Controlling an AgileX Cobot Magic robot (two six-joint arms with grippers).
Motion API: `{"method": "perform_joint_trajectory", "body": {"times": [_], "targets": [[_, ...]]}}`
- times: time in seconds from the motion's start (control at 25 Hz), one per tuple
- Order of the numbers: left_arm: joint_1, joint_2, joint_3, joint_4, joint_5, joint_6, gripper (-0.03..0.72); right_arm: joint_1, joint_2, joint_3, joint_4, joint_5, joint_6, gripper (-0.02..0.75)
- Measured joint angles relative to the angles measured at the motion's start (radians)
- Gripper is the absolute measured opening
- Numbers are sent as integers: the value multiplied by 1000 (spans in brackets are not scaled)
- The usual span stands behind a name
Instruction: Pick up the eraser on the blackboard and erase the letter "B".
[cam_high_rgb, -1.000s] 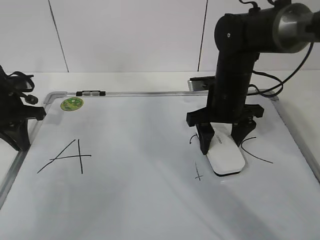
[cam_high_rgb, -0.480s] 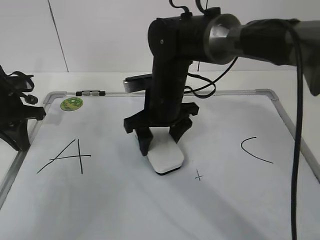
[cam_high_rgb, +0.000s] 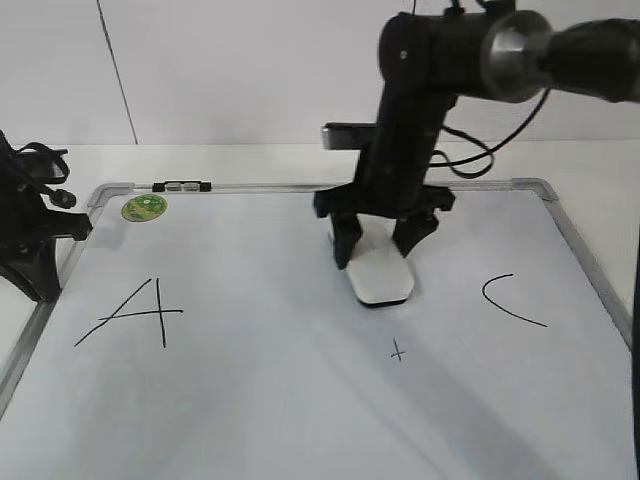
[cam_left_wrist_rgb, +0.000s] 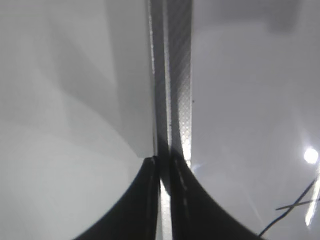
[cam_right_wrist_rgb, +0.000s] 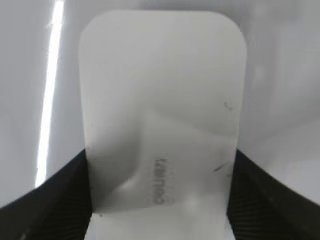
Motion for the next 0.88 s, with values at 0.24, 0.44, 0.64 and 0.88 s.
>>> {"method": "perform_joint_trajectory", "body": {"times": [0.24, 0.44, 0.64, 0.88], "targets": [[0, 0, 0, 0, 2, 0, 20, -126, -9, -1, -21, -4, 0, 580], [0, 0, 0, 0, 2, 0, 20, -109, -80, 5, -10, -8, -15, 579], [0, 0, 0, 0, 0, 0, 20, -67, -203, 62, 3, -9, -24, 579], [0, 0, 0, 0, 0, 0, 20, 15, -327, 228, -10, -9, -26, 579]]}}
